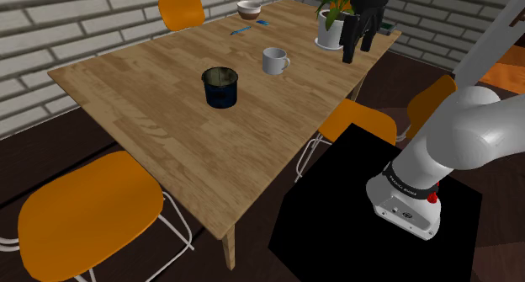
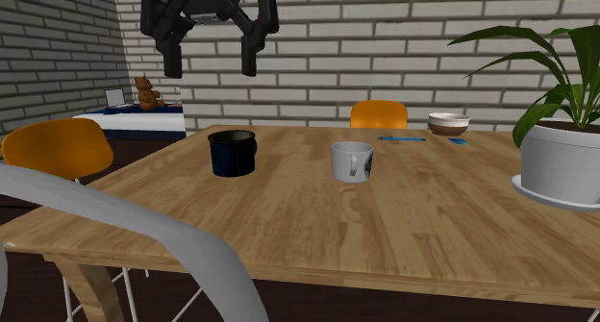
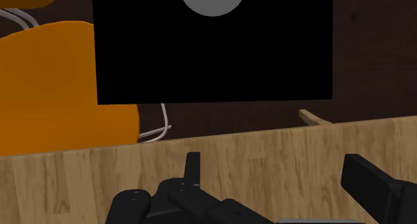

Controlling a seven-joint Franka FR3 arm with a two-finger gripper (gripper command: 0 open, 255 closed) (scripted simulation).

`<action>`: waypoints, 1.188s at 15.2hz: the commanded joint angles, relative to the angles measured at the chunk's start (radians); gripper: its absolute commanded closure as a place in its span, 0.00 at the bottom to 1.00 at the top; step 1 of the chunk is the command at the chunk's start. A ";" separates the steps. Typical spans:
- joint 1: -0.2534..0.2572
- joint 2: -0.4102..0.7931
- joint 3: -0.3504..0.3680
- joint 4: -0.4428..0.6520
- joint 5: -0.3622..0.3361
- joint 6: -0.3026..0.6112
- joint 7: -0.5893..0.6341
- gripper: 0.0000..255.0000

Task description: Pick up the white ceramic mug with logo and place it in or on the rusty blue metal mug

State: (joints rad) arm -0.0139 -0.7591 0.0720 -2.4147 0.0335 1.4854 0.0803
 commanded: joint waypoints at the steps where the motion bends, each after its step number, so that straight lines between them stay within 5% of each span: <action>1: 0.000 0.000 0.000 0.000 0.000 0.000 0.000 0.00; 18: -0.054 0.645 -0.056 0.320 -0.096 0.318 -0.101 0.00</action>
State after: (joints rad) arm -0.0647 -0.1599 0.0203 -2.1275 -0.0570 1.7913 -0.0131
